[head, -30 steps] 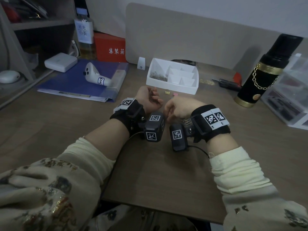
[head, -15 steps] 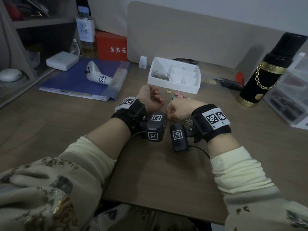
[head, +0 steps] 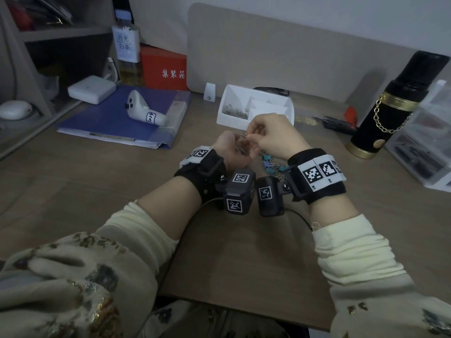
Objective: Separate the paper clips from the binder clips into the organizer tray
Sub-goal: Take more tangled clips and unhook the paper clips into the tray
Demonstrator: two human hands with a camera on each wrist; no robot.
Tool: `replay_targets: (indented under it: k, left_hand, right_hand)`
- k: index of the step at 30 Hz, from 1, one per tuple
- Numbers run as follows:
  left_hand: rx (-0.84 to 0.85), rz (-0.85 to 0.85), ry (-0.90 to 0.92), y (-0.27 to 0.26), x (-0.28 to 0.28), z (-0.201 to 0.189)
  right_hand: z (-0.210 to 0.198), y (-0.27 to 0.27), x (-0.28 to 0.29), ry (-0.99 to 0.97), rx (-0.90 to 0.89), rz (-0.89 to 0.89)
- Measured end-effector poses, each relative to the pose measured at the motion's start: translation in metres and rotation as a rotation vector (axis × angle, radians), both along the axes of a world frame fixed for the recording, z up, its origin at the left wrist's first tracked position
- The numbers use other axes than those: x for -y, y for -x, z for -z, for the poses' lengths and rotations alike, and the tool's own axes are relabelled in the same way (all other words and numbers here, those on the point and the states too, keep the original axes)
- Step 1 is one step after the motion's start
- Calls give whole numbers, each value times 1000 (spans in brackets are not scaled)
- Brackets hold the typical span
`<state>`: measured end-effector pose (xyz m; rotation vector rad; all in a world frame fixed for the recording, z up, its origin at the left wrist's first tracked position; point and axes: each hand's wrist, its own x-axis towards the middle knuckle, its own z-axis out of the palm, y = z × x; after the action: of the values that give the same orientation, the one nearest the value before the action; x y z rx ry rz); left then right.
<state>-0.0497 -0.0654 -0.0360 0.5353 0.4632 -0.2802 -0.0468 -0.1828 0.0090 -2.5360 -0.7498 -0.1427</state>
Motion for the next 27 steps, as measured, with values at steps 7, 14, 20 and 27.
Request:
replay_targets:
  k: [7, 14, 20, 27]
  left_hand:
    - [29, 62, 110, -1, 13, -3]
    - [82, 126, -44, 1, 16, -8]
    - [62, 148, -106, -6, 24, -2]
    - [53, 176, -158, -11, 33, 2]
  right_hand:
    - [-3, -1, 8, -75, 68, 66]
    - [-4, -4, 46, -25, 6, 124]
    - [2, -10, 76, 249, -343, 87]
    - [0, -6, 81, 208, -365, 54]
